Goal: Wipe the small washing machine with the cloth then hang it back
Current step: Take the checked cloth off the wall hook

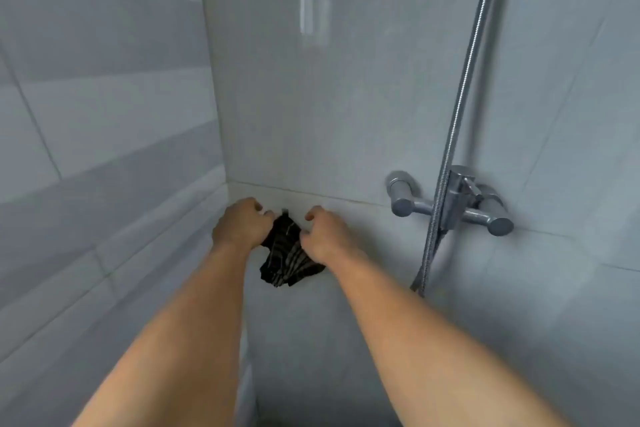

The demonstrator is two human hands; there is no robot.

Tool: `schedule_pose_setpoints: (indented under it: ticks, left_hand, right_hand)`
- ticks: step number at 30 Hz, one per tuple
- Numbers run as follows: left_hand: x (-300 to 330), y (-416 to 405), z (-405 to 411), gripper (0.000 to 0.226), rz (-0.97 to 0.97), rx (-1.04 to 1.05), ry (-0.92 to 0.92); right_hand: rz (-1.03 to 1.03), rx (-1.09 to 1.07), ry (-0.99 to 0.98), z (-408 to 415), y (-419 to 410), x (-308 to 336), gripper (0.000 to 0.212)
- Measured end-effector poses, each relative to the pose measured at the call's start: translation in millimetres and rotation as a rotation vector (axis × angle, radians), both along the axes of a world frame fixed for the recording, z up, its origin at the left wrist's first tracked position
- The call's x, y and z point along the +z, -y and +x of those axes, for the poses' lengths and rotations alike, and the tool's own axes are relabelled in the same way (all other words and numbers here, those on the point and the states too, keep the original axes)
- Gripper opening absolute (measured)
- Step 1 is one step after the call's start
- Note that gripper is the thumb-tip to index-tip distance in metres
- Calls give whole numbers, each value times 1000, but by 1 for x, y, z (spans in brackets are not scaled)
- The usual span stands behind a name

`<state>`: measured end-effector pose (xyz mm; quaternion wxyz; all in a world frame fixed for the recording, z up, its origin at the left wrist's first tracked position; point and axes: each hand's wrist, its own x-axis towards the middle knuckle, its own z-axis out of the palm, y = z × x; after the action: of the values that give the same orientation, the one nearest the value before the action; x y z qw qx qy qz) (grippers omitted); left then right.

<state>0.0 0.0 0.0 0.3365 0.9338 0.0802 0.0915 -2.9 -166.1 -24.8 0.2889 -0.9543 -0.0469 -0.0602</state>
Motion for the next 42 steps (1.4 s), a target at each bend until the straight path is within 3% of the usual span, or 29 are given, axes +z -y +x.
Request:
schedule_pose_setpoints:
  ticks: [2,4,9,11,14,18,21,23,32,35,38,42]
  left_hand:
    - [-38,-2,10,29,-154,-61,-101]
    - [-85,-1,18,37,-323,-101,-177]
    - [-141,7,40,23,-489,-72,-44]
    - [-142,2,35,24,-555,-44,7]
    - [-126,-10,16,28,-676,-38,18]
    - [-98,-22,-7,20,-767,-64,-96]
    - [-111,-21,-29,30,-875,-95,-211]
    - [-149,-12,-54,31,-944,-129,-302]
    - [-397,64,-182,27,-982,-107,-571]
    - [-426,80,-237,23,-1024,-118,-576]
    - [-435,94,-292,23,-1066,-125,-633]
    - [-435,113,-343,27,-1070,-231,-603]
  right_hand:
    - [21,-86,-39,10,-3,-31,43]
    - [49,-153,-32,20,-6,-72,46]
    - [286,-248,82,50,-29,-129,28]
    - [472,-218,54,51,-32,-130,13]
    - [745,-231,35,41,-28,-109,18]
    - [906,-142,-69,17,-18,-71,25]
    - [961,-92,-165,-7,-3,-78,13]
    - [957,-79,-249,-31,13,-118,7]
    - [1020,-236,-553,-182,103,-388,41]
    - [948,-243,-644,-260,122,-441,42]
    - [1125,-355,-626,-341,131,-468,32]
    - [1289,-493,-452,-406,146,-474,27]
